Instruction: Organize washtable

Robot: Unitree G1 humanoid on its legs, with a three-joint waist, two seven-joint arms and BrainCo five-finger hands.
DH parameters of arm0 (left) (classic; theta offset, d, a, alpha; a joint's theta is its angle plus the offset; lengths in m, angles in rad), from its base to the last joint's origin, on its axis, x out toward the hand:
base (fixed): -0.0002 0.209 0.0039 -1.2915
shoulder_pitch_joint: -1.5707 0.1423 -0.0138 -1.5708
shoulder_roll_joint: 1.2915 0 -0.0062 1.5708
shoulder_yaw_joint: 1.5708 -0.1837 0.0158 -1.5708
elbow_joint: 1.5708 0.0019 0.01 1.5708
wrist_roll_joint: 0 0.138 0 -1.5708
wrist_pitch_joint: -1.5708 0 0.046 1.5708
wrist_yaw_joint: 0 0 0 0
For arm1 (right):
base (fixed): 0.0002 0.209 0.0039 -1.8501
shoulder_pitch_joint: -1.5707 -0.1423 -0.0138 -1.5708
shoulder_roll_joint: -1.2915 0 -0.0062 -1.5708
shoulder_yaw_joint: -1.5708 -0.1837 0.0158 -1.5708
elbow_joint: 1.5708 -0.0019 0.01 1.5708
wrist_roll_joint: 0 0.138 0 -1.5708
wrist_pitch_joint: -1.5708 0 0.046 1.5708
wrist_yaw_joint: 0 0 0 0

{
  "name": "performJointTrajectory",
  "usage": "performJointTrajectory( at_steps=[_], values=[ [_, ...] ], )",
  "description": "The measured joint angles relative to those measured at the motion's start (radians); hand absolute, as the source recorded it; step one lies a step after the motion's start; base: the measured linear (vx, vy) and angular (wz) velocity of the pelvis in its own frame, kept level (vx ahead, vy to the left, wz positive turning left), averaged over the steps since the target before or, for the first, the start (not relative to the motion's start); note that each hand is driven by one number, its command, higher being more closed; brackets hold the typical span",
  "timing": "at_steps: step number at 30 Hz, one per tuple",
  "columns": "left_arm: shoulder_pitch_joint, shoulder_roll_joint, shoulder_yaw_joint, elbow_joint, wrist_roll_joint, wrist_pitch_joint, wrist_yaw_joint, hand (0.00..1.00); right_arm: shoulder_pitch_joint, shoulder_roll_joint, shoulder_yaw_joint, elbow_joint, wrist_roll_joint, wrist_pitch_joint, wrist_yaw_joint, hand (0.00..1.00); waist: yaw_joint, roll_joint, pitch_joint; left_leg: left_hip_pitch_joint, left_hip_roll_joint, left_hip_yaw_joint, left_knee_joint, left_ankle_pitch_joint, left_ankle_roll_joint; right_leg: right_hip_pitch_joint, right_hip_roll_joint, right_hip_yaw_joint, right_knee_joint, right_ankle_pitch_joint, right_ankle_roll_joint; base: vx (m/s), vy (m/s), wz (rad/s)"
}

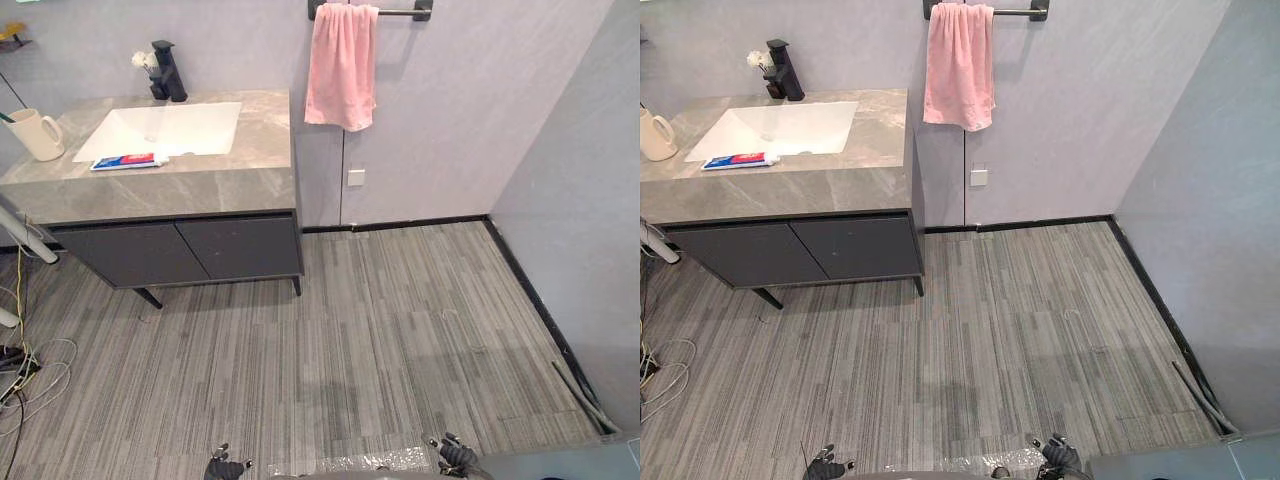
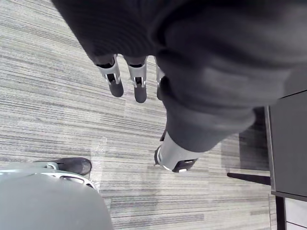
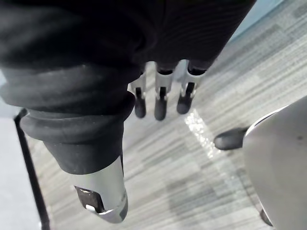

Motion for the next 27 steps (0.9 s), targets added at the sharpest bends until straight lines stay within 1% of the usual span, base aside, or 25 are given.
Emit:
performJointTrajectory(
  at_steps=[13, 20, 24, 25, 27],
  values=[
    [-0.008, 0.010, -0.008, 0.008, -0.001, 0.000, 0.000, 0.00, -0.002, -0.001, 0.001, 0.001, 0.002, -0.001, 0.001, 0.00, 0.000, -0.003, 0.005, -0.002, 0.001, 0.000, 0.007, 0.000, 0.000, 0.000, 0.000, 0.001, 0.001, 0.001, -0.002, -0.04, -0.039, 0.00],
    [-0.013, 0.020, -0.039, 0.012, -0.001, 0.001, -0.001, 0.00, -0.003, -0.001, 0.002, 0.002, 0.005, 0.001, 0.003, 0.00, -0.001, -0.004, 0.005, -0.004, 0.001, 0.001, 0.007, -0.001, 0.000, -0.001, 0.002, 0.002, -0.002, 0.002, -0.003, -0.01, -0.016, 0.00],
    [-0.018, 0.022, -0.039, 0.015, -0.001, 0.002, -0.001, 0.00, -0.003, -0.001, 0.002, 0.001, 0.011, 0.001, 0.003, 0.00, -0.001, -0.004, 0.006, -0.011, 0.006, 0.005, 0.015, -0.005, -0.006, -0.004, 0.006, 0.004, -0.002, 0.002, -0.004, 0.00, 0.000, 0.00],
    [-0.019, 0.023, -0.039, 0.014, -0.001, 0.002, -0.002, 0.00, -0.003, -0.001, 0.002, 0.001, 0.013, 0.001, 0.003, 0.00, -0.001, -0.005, 0.008, -0.021, 0.011, 0.009, 0.035, -0.017, -0.010, -0.006, 0.006, 0.006, -0.001, 0.001, -0.005, -0.02, -0.021, -0.09],
    [-0.020, 0.023, -0.032, 0.012, -0.001, 0.003, -0.002, 0.00, -0.004, -0.001, 0.001, -0.003, 0.015, 0.001, 0.003, 0.00, 0.005, -0.005, 0.018, -0.060, 0.040, 0.032, 0.133, -0.069, -0.023, -0.025, 0.019, 0.029, 0.028, -0.012, -0.021, -0.01, -0.047, -0.26]
  ],
)
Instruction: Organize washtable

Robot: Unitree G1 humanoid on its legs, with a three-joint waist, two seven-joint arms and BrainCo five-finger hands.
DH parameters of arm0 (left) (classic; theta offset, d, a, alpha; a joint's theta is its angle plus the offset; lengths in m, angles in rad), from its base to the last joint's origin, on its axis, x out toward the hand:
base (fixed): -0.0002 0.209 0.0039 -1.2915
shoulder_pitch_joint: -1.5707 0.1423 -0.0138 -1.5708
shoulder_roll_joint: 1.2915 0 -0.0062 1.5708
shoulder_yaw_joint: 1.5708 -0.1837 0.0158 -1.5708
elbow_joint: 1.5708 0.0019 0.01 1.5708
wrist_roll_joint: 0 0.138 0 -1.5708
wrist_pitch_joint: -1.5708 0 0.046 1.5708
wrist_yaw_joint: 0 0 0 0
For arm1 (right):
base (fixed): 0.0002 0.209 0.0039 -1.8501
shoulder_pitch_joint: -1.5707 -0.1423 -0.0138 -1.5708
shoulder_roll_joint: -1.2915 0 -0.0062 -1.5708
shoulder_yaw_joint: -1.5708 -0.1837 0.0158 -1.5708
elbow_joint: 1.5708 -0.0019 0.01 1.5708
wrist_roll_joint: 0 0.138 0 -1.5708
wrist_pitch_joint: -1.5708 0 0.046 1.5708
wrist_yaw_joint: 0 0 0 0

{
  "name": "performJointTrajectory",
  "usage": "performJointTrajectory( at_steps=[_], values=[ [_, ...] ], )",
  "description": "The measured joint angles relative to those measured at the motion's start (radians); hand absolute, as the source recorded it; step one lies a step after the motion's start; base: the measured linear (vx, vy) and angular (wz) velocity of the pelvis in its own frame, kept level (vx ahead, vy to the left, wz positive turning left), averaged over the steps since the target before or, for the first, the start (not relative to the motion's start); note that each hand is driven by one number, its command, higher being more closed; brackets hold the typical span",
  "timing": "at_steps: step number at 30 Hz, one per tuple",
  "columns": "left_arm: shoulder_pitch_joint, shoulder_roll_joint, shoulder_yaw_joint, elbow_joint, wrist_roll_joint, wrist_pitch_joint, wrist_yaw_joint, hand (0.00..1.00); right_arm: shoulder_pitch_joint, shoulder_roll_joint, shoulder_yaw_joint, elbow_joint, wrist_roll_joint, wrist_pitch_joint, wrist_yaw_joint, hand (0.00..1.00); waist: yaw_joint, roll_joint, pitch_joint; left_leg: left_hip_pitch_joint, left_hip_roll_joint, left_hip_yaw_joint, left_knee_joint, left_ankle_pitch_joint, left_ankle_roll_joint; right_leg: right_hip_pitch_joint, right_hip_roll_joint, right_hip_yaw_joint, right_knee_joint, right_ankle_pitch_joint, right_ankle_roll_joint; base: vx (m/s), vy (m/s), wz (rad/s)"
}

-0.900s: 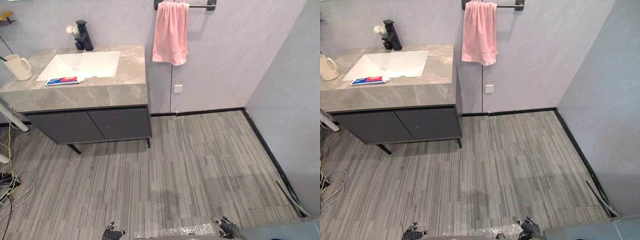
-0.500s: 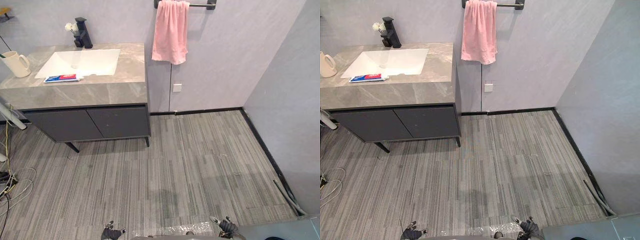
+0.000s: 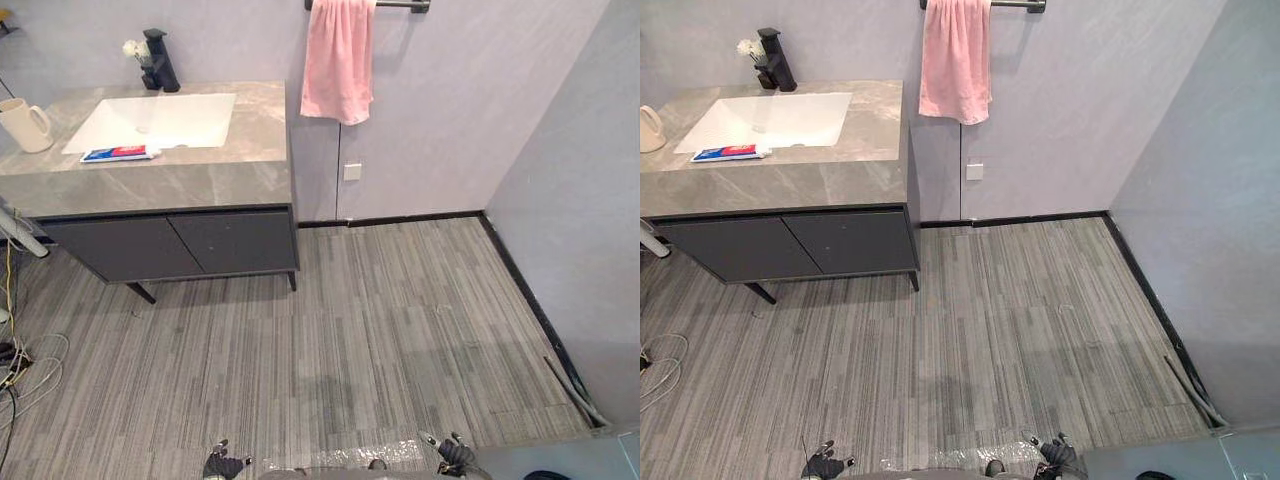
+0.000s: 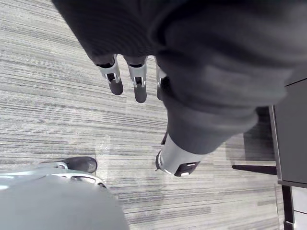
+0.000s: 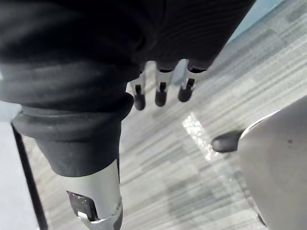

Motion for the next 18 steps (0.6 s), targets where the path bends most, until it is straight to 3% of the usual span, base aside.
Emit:
performJointTrajectory(
  at_steps=[3, 4, 6, 8, 10, 11, 13, 14, 15, 17, 18],
  values=[
    [-0.005, 0.002, 0.025, -0.011, 0.000, 0.002, -0.006, 0.00, 0.002, 0.016, -0.001, -0.020, 0.006, 0.000, -0.001, 0.00, 0.002, -0.008, 0.019, -0.067, 0.046, 0.012, 0.178, -0.049, -0.031, -0.017, 0.018, 0.029, 0.043, -0.044, -0.021, 0.00, -0.090, -0.30],
    [-0.009, 0.002, 0.039, -0.028, 0.000, 0.003, -0.005, 0.00, 0.004, 0.021, -0.001, -0.027, 0.006, 0.000, -0.001, 0.00, 0.012, -0.016, 0.031, -0.127, 0.067, 0.010, 0.326, -0.048, -0.030, -0.025, 0.018, 0.044, 0.070, -0.058, -0.028, 0.00, -0.110, -0.39],
    [-0.006, -0.016, 0.049, -0.065, 0.000, 0.002, -0.004, 0.00, 0.018, 0.013, -0.004, -0.056, 0.008, 0.000, -0.001, 0.00, 0.023, 0.004, 0.043, -0.205, 0.104, -0.022, 0.526, -0.036, -0.012, -0.032, 0.032, 0.075, 0.117, -0.088, -0.039, 0.05, -0.083, -0.44],
    [-0.003, -0.035, 0.077, -0.074, -0.002, 0.003, -0.004, 0.00, 0.022, 0.007, -0.005, -0.075, 0.008, -0.001, -0.002, 0.00, 0.028, 0.009, 0.049, -0.304, 0.094, -0.103, 0.712, 0.017, -0.013, -0.049, 0.032, 0.124, 0.176, -0.125, -0.047, 0.10, 0.019, -0.56],
    [-0.003, -0.042, 0.077, -0.086, -0.004, 0.002, -0.003, 0.00, 0.023, 0.004, -0.004, -0.083, 0.007, 0.000, -0.003, 0.00, 0.046, 0.012, 0.049, -0.336, 0.056, -0.164, 0.729, -0.025, -0.012, -0.066, 0.022, 0.169, 0.197, -0.140, -0.047, 0.15, 0.122, -0.69],
    [-0.003, -0.040, 0.077, -0.089, -0.018, 0.001, -0.003, 0.00, 0.021, 0.004, 0.002, -0.084, 0.007, 0.002, -0.005, 0.00, 0.045, 0.006, 0.052, -0.356, 0.019, -0.205, 0.678, -0.077, -0.020, -0.069, 0.003, 0.200, 0.203, -0.143, -0.043, 0.19, 0.150, -0.64],
    [-0.005, -0.040, 0.077, -0.089, -0.022, 0.001, 0.001, 0.00, 0.020, 0.003, 0.004, -0.084, 0.006, 0.004, -0.007, 0.00, 0.044, 0.006, 0.053, -0.366, -0.016, -0.236, 0.588, -0.093, -0.033, -0.069, -0.016, 0.228, 0.214, -0.161, -0.023, 0.18, 0.159, -0.52],
    [-0.006, -0.044, 0.076, -0.088, -0.023, 0.001, 0.001, 0.00, 0.020, -0.004, 0.013, -0.086, 0.004, 0.004, -0.007, 0.00, 0.045, 0.013, 0.049, -0.365, -0.033, -0.281, 0.479, -0.089, -0.039, -0.079, -0.024, 0.247, 0.240, -0.191, -0.002, 0.21, 0.287, -0.57],
    [-0.003, -0.062, 0.074, -0.087, -0.024, 0.001, 0.002, 0.00, 0.022, -0.029, 0.038, -0.090, 0.002, 0.004, -0.007, 0.00, 0.046, 0.048, 0.032, -0.347, -0.024, -0.331, 0.342, -0.070, -0.036, -0.101, -0.005, 0.263, 0.282, -0.229, 0.028, 0.23, 0.313, -0.68],
    [-0.002, -0.048, 0.078, -0.089, -0.029, 0.000, 0.000, 0.00, 0.015, -0.026, 0.076, -0.085, -0.003, 0.012, -0.010, 0.00, 0.053, 0.037, 0.026, -0.334, -0.044, -0.280, 0.364, -0.084, 0.006, -0.101, -0.023, 0.302, 0.320, -0.257, 0.047, 0.23, 0.241, -0.65],
    [-0.002, -0.037, 0.078, -0.093, -0.030, -0.001, 0.000, 0.00, 0.013, -0.020, 0.095, -0.086, -0.005, 0.012, -0.009, 0.00, 0.070, 0.006, 0.014, -0.322, -0.061, -0.237, 0.368, -0.113, 0.026, -0.123, -0.049, 0.306, 0.384, -0.285, 0.067, 0.29, 0.232, -0.75]
  ],
)
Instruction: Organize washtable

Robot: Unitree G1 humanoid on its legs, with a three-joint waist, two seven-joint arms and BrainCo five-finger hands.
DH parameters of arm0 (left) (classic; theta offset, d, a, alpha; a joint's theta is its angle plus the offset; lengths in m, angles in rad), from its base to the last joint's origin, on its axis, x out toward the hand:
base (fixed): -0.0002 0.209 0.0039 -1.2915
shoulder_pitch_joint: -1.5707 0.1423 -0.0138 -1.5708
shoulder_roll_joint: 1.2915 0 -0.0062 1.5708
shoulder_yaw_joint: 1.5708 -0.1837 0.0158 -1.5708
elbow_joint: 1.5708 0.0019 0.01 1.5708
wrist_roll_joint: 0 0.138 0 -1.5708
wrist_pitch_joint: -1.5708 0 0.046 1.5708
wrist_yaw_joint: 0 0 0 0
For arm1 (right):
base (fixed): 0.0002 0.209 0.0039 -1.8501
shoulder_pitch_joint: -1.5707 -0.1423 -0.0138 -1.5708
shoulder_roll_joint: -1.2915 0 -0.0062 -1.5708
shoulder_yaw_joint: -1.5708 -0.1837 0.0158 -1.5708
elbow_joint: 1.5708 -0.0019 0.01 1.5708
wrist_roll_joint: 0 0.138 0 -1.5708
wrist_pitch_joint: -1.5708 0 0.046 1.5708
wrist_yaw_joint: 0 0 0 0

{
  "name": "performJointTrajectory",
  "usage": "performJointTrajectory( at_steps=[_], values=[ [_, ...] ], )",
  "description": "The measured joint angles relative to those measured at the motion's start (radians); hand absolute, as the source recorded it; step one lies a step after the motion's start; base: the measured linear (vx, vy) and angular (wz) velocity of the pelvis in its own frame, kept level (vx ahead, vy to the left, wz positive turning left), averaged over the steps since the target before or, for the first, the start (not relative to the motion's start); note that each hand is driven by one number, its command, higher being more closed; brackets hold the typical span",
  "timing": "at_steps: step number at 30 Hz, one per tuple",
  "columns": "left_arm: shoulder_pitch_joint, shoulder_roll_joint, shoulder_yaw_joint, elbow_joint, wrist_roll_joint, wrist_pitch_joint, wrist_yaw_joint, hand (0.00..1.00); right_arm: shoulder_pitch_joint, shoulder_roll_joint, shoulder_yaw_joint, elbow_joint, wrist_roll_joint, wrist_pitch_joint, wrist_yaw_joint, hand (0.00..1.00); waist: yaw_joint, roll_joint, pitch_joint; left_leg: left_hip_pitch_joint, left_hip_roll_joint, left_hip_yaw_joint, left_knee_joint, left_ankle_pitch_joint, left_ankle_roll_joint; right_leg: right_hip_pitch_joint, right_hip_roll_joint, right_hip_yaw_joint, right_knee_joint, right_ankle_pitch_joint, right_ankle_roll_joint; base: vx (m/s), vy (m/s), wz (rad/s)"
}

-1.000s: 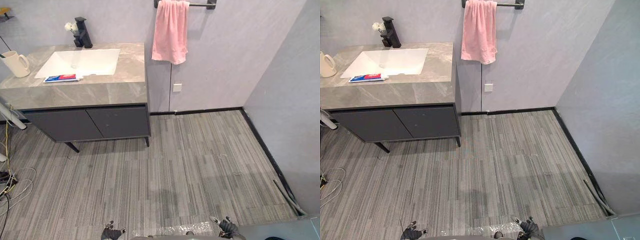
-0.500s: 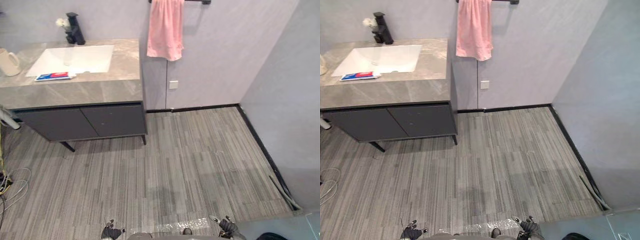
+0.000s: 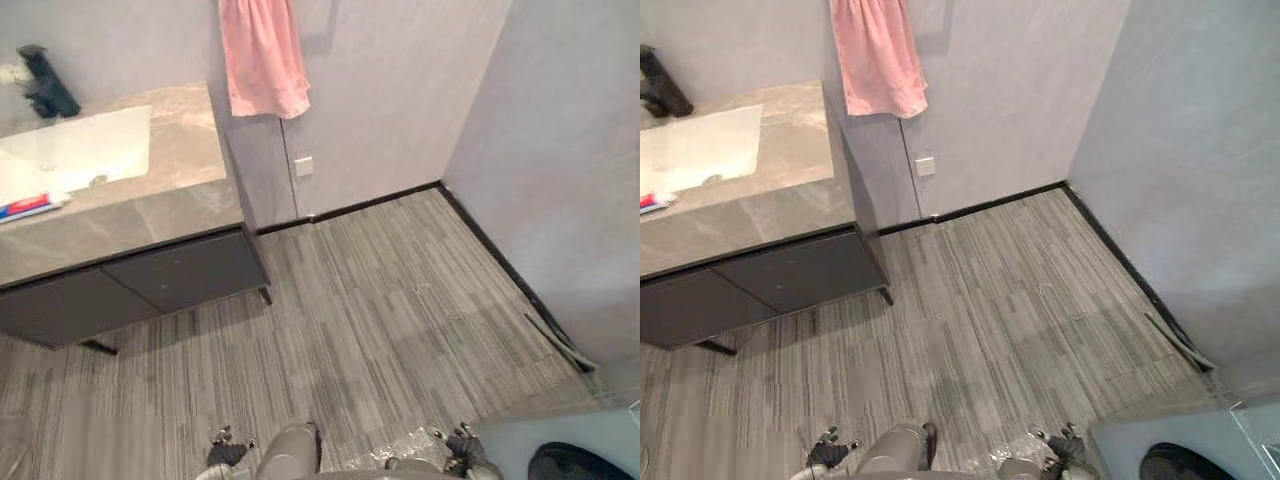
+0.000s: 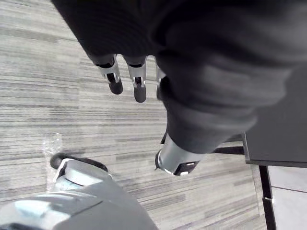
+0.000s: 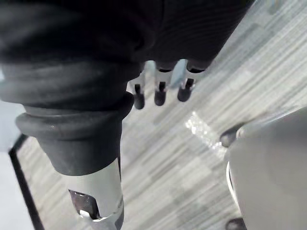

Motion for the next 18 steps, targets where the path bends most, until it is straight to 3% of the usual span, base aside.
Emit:
performJointTrajectory(
  at_steps=[1, 3, 5, 6, 8, 10, 12, 14, 15, 16, 17, 18],
  values=[
    [-0.005, 0.003, 0.000, -0.002, -0.002, 0.000, 0.002, 0.00, -0.001, 0.014, 0.007, 0.000, -0.002, 0.002, 0.002, 0.00, 0.014, -0.022, -0.011, 0.030, -0.015, 0.036, 0.000, -0.024, 0.012, -0.019, -0.021, 0.002, 0.064, -0.018, 0.010, 0.30, 0.230, -0.75],
    [-0.004, 0.003, -0.006, -0.001, -0.002, 0.001, 0.002, 0.00, -0.001, 0.014, 0.020, -0.003, -0.005, 0.002, 0.004, 0.00, 0.016, -0.022, -0.017, 0.082, -0.020, 0.075, -0.004, -0.038, 0.039, -0.041, -0.029, -0.007, 0.161, -0.018, 0.015, 0.30, 0.196, -0.57],
    [-0.010, 0.004, -0.008, -0.002, -0.002, 0.002, 0.001, 0.00, -0.014, 0.030, 0.028, -0.021, -0.012, 0.001, 0.009, 0.00, 0.023, -0.029, -0.020, 0.159, -0.041, 0.104, -0.045, -0.048, 0.058, -0.152, -0.049, -0.043, 0.424, 0.019, 0.069, 0.42, 0.213, -0.48],
    [-0.016, 0.003, -0.010, -0.001, -0.002, 0.002, 0.001, 0.00, -0.018, 0.032, 0.027, -0.027, -0.013, 0.000, 0.009, 0.00, 0.019, -0.029, -0.019, 0.181, -0.043, 0.102, -0.057, -0.051, 0.063, -0.177, -0.055, -0.065, 0.486, 0.020, 0.069, 0.35, 0.103, -0.15],
    [-0.043, -0.001, -0.037, 0.002, -0.005, 0.003, 0.001, 0.00, -0.038, 0.033, 0.027, -0.027, -0.024, 0.001, 0.015, 0.00, 0.016, -0.016, -0.009, 0.291, -0.039, 0.078, -0.139, -0.053, 0.067, -0.237, -0.082, -0.220, 0.589, -0.014, 0.010, 0.35, 0.041, 0.05],
    [-0.056, -0.012, -0.052, 0.008, -0.012, 0.003, 0.000, 0.00, -0.046, 0.033, 0.028, -0.027, -0.032, 0.001, 0.024, 0.00, 0.006, -0.003, -0.003, 0.371, -0.015, 0.066, -0.200, -0.053, 0.066, -0.266, -0.069, -0.306, 0.539, -0.038, -0.026, 0.38, -0.032, 0.21],
    [-0.065, -0.037, -0.063, 0.012, -0.013, 0.003, -0.002, 0.00, -0.057, 0.033, 0.027, -0.028, -0.037, -0.001, 0.025, 0.00, -0.009, -0.004, -0.003, 0.414, 0.006, 0.058, -0.225, -0.054, 0.066, -0.317, -0.035, -0.310, 0.439, -0.033, -0.040, 0.40, -0.092, 0.30],
    [-0.073, -0.036, -0.070, 0.030, -0.009, 0.003, -0.005, 0.00, -0.060, 0.034, 0.027, -0.025, -0.039, -0.003, 0.025, 0.00, -0.028, -0.019, -0.007, 0.436, 0.002, 0.007, -0.234, -0.057, 0.060, -0.343, 0.001, -0.268, 0.247, 0.067, -0.055, 0.45, -0.187, 0.53],
    [-0.083, -0.037, -0.061, 0.038, -0.009, 0.004, -0.003, 0.00, -0.052, 0.036, 0.023, -0.015, -0.037, -0.005, 0.026, 0.00, -0.031, -0.039, -0.014, 0.461, -0.008, -0.042, -0.232, -0.067, 0.042, -0.343, -0.002, -0.251, 0.217, 0.175, -0.058, 0.46, -0.219, 0.53],
    [-0.085, -0.051, -0.056, 0.048, -0.009, 0.004, 0.000, 0.00, -0.056, 0.023, 0.022, -0.008, -0.039, -0.005, 0.026, 0.00, -0.027, -0.013, -0.015, 0.472, 0.009, -0.058, -0.231, -0.070, 0.036, -0.340, 0.001, -0.265, 0.234, 0.170, -0.065, 0.53, -0.280, 0.44],
    [-0.080, -0.081, -0.042, 0.047, -0.008, 0.002, -0.001, 0.00, -0.063, 0.008, 0.019, 0.004, -0.039, 0.000, 0.025, 0.00, -0.026, 0.020, -0.031, 0.443, 0.035, -0.094, -0.191, -0.049, 0.002, -0.329, 0.013, -0.293, 0.225, 0.141, -0.080, 0.42, -0.226, 0.25],
    [-0.083, -0.087, -0.038, 0.047, -0.008, 0.002, -0.002, 0.00, -0.063, 0.005, 0.015, 0.003, -0.039, -0.002, 0.026, 0.00, -0.028, 0.029, -0.030, 0.423, 0.042, -0.106, -0.155, -0.041, -0.012, -0.316, 0.014, -0.310, 0.208, 0.134, -0.086, 0.49, -0.265, 0.45]
  ],
)
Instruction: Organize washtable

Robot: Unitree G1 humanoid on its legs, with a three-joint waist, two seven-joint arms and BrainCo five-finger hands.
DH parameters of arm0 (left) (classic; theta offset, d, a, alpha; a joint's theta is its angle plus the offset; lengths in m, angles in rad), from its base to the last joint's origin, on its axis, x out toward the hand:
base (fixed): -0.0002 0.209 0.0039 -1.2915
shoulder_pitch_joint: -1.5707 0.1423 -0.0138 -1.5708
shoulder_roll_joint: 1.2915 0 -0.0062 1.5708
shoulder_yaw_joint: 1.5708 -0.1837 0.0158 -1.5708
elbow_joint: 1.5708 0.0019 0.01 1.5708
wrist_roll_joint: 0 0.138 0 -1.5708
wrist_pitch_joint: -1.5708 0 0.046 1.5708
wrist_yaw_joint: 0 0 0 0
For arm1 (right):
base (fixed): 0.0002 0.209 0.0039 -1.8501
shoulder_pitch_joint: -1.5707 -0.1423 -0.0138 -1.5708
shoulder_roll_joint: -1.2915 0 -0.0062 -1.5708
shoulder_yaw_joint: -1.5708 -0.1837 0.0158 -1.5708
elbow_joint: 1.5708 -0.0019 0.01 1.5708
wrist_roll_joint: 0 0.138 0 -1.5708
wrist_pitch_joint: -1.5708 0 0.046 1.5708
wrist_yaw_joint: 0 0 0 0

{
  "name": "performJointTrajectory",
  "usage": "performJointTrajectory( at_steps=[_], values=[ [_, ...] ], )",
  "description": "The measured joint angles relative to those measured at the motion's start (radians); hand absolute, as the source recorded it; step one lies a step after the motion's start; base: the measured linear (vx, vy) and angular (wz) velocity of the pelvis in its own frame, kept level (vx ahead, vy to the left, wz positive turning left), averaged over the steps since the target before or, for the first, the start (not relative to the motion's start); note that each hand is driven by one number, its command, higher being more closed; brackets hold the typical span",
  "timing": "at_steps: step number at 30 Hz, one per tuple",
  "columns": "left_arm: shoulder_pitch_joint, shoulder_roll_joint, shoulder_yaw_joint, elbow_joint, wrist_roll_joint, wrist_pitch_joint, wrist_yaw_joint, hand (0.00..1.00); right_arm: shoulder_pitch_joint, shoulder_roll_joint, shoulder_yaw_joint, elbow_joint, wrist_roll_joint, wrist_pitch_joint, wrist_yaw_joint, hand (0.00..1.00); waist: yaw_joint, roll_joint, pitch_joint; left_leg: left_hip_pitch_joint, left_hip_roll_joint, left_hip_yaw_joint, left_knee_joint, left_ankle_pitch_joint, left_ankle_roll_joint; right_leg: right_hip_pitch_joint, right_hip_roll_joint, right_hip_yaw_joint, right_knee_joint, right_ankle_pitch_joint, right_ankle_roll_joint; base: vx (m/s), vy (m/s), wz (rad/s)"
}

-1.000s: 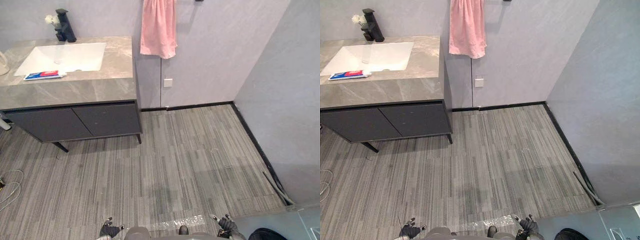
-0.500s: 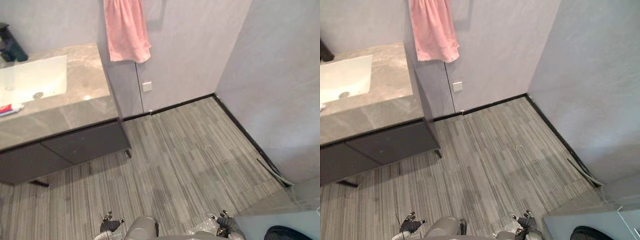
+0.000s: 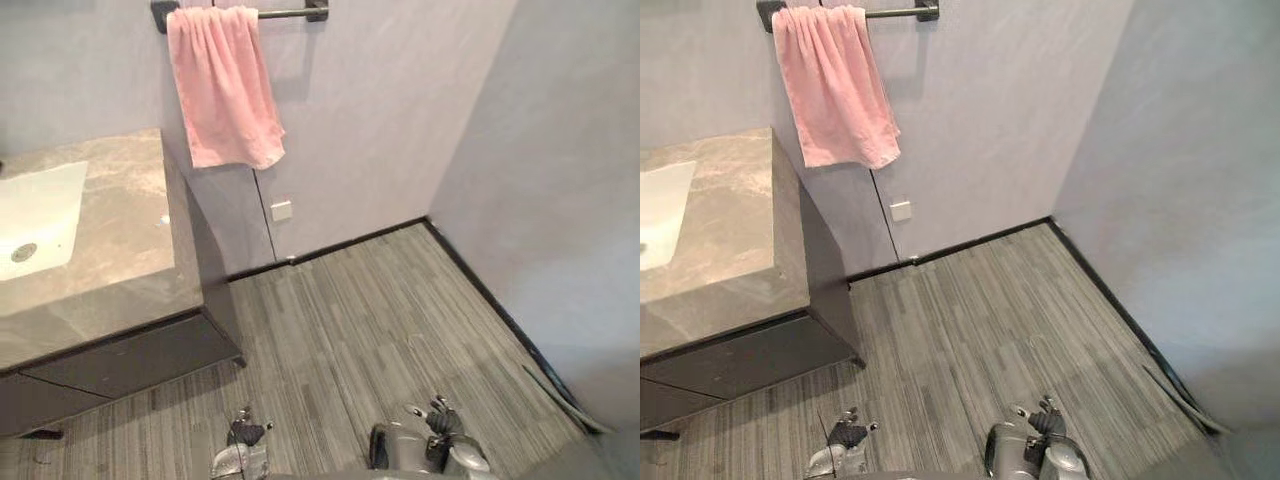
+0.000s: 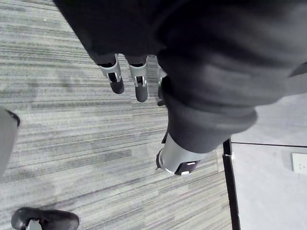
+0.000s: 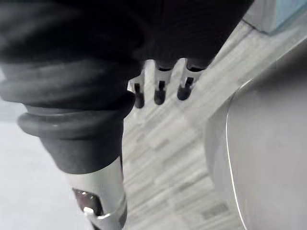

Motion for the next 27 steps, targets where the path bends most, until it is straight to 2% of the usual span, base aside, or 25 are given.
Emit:
performJointTrajectory(
  at_steps=[1, 2, 3, 4, 5, 7, 8, 9, 12, 13, 14, 15, 16, 18, 19, 20, 22, 23, 25, 26, 27],
  values=[
    [-0.006, -0.004, 0.009, -0.001, -0.001, 0.000, 0.000, 0.00, -0.002, -0.004, -0.002, -0.001, 0.001, -0.003, -0.001, 0.00, -0.003, 0.016, 0.003, -0.065, 0.003, -0.021, 0.125, 0.031, -0.032, 0.036, 0.008, -0.028, -0.045, -0.004, -0.006, 0.33, -0.175, 0.45],
    [-0.014, -0.008, 0.024, -0.001, -0.001, 0.001, -0.001, 0.00, -0.002, -0.006, -0.005, -0.002, 0.001, -0.003, -0.002, 0.00, -0.009, 0.023, 0.011, -0.110, 0.006, -0.023, 0.223, 0.061, -0.035, 0.071, 0.013, -0.042, -0.078, -0.005, -0.008, 0.40, -0.205, 0.59],
    [-0.022, -0.014, 0.048, -0.005, -0.002, 0.000, 0.001, 0.00, -0.001, -0.008, -0.010, -0.003, 0.002, -0.001, -0.002, 0.00, -0.007, 0.018, 0.033, -0.194, 0.018, -0.012, 0.435, 0.160, -0.047, 0.159, 0.017, -0.063, -0.144, -0.003, -0.012, 0.36, -0.160, 0.52],
    [-0.018, -0.007, 0.053, -0.018, -0.002, -0.003, -0.001, 0.00, 0.007, -0.004, -0.010, -0.001, 0.011, 0.002, -0.003, 0.00, 0.004, 0.013, 0.045, -0.256, 0.061, 0.048, 0.598, 0.161, -0.046, 0.249, 0.024, -0.080, -0.200, -0.008, -0.020, 0.40, -0.161, 0.54],
    [-0.010, -0.003, 0.056, -0.034, -0.002, -0.005, -0.001, 0.00, 0.009, 0.006, -0.010, 0.000, 0.012, 0.003, -0.003, 0.00, 0.004, 0.008, 0.051, -0.313, 0.099, 0.116, 0.691, 0.139, -0.047, 0.324, 0.026, -0.093, -0.245, -0.015, -0.031, 0.29, -0.103, 0.34],
    [-0.001, 0.000, 0.055, -0.054, -0.002, -0.005, -0.002, 0.00, 0.006, 0.021, -0.010, 0.001, 0.016, 0.002, -0.002, 0.00, 0.005, 0.002, 0.052, -0.395, 0.123, 0.177, 0.705, 0.120, -0.029, 0.374, 0.026, -0.098, -0.296, -0.020, -0.032, 0.23, -0.060, 0.13],
    [0.002, 0.002, 0.056, -0.061, -0.002, -0.006, -0.002, 0.00, 0.001, 0.034, -0.015, 0.001, 0.031, 0.003, -0.003, 0.00, 0.006, 0.003, 0.053, -0.455, 0.134, 0.214, 0.643, 0.087, -0.021, 0.398, 0.023, -0.101, -0.325, -0.020, -0.028, 0.27, 0.010, 0.03],
    [0.001, 0.006, 0.055, -0.061, -0.002, -0.005, -0.002, 0.00, -0.006, 0.042, -0.020, -0.001, 0.036, 0.003, -0.002, 0.00, 0.008, 0.001, 0.054, -0.487, 0.130, 0.251, 0.510, 0.073, -0.020, 0.420, 0.011, -0.105, -0.344, -0.026, -0.016, 0.26, 0.056, 0.06],
    [-0.001, 0.016, 0.034, -0.064, -0.007, -0.006, -0.002, 0.00, -0.005, 0.044, -0.021, -0.001, 0.041, 0.003, -0.005, 0.00, 0.007, -0.007, 0.061, -0.500, 0.090, 0.300, 0.177, 0.096, -0.020, 0.466, -0.027, -0.126, -0.355, -0.065, 0.023, 0.33, 0.172, 0.26],
    [0.001, 0.020, 0.024, -0.067, -0.017, -0.007, -0.002, 0.00, -0.005, 0.045, -0.016, 0.007, 0.041, 0.003, -0.006, 0.00, 0.010, -0.011, 0.061, -0.478, 0.079, 0.329, 0.066, 0.222, 0.012, 0.488, -0.046, -0.131, -0.352, -0.101, 0.048, 0.27, 0.195, 0.17],
    [0.001, 0.027, 0.024, -0.068, -0.021, -0.008, -0.002, 0.00, -0.009, 0.045, -0.013, 0.018, 0.041, 0.003, -0.006, 0.00, 0.016, -0.030, 0.061, -0.469, 0.061, 0.345, 0.065, 0.221, 0.034, 0.497, -0.061, -0.122, -0.356, -0.110, 0.057, 0.38, 0.257, 0.08],
    [-0.001, 0.031, 0.023, -0.069, -0.021, -0.009, -0.002, 0.00, -0.010, 0.048, -0.011, 0.022, 0.041, 0.004, -0.006, 0.00, 0.020, -0.032, 0.058, -0.466, 0.053, 0.351, 0.063, 0.215, 0.034, 0.499, -0.068, -0.121, -0.358, -0.112, 0.059, 0.34, 0.168, -0.13],
    [-0.005, 0.046, 0.021, -0.078, -0.021, -0.009, -0.004, 0.00, -0.013, 0.069, -0.008, 0.031, 0.041, 0.004, -0.004, 0.00, 0.039, -0.069, 0.044, -0.473, 0.014, 0.368, 0.072, 0.169, 0.064, 0.498, -0.106, -0.085, -0.369, -0.093, 0.059, 0.52, 0.269, -0.12],
    [-0.011, 0.052, 0.021, -0.075, -0.021, -0.004, -0.004, 0.00, -0.009, 0.079, -0.010, 0.031, 0.038, 0.004, -0.003, 0.00, 0.052, -0.078, 0.045, -0.450, -0.008, 0.392, 0.092, 0.136, 0.097, 0.488, -0.138, -0.046, -0.302, -0.079, 0.065, 0.47, 0.246, -0.10],
    [-0.016, 0.049, 0.027, -0.063, -0.042, 0.025, 0.001, 0.00, -0.004, 0.080, -0.011, 0.030, 0.035, 0.005, -0.002, 0.00, 0.056, -0.077, 0.045, -0.408, -0.026, 0.398, 0.080, 0.112, 0.106, 0.454, -0.159, -0.015, -0.171, -0.074, 0.074, 0.48, 0.255, 0.08],
    [-0.028, 0.055, 0.039, -0.035, -0.073, 0.068, 0.018, 0.00, -0.003, 0.082, -0.010, 0.023, 0.030, 0.004, -0.001, 0.00, 0.043, -0.076, 0.047, -0.366, -0.044, 0.387, 0.058, 0.095, 0.114, 0.373, -0.177, 0.011, 0.030, -0.037, 0.112, 0.46, 0.235, 0.20],
    [-0.049, 0.065, 0.056, 0.000, -0.118, 0.125, 0.023, 0.00, -0.008, 0.083, -0.011, -0.009, 0.029, 0.001, 0.001, 0.00, 0.022, -0.075, 0.066, -0.311, -0.066, 0.343, 0.030, 0.081, 0.113, 0.252, -0.183, 0.042, 0.309, -0.028, 0.120, 0.32, 0.120, 0.70],
    [-0.060, 0.065, 0.074, 0.004, -0.149, 0.159, 0.029, 0.00, -0.012, 0.083, -0.010, -0.021, 0.029, 0.000, 0.002, 0.00, 0.022, -0.075, 0.078, -0.261, -0.069, 0.323, -0.004, 0.081, 0.111, 0.188, -0.177, 0.030, 0.401, -0.033, 0.117, 0.27, 0.069, 0.75],
    [-0.059, 0.072, 0.078, 0.009, -0.190, 0.191, 0.051, 0.00, -0.019, 0.084, -0.011, -0.034, 0.029, -0.009, 0.003, 0.00, 0.021, -0.075, 0.106, -0.179, -0.070, 0.295, -0.059, 0.092, 0.096, 0.126, -0.178, -0.017, 0.409, -0.069, 0.118, 0.20, 0.009, 0.60],
    [-0.060, 0.075, 0.078, 0.013, -0.194, 0.192, 0.058, 0.00, -0.021, 0.084, -0.012, -0.036, 0.029, -0.013, 0.003, 0.00, 0.019, -0.075, 0.112, -0.156, -0.070, 0.281, -0.077, 0.095, 0.091, 0.107, -0.177, -0.034, 0.387, -0.077, 0.113, 0.23, -0.083, 0.76],
    [-0.055, 0.087, 0.078, 0.013, -0.201, 0.192, 0.068, 0.00, -0.027, 0.085, -0.013, -0.032, 0.029, -0.021, 0.003, 0.00, 0.016, -0.074, 0.118, -0.112, -0.066, 0.263, -0.113, 0.103, 0.079, 0.070, -0.172, -0.062, 0.279, -0.075, 0.109, 0.18, -0.120, 0.58]
  ],
)
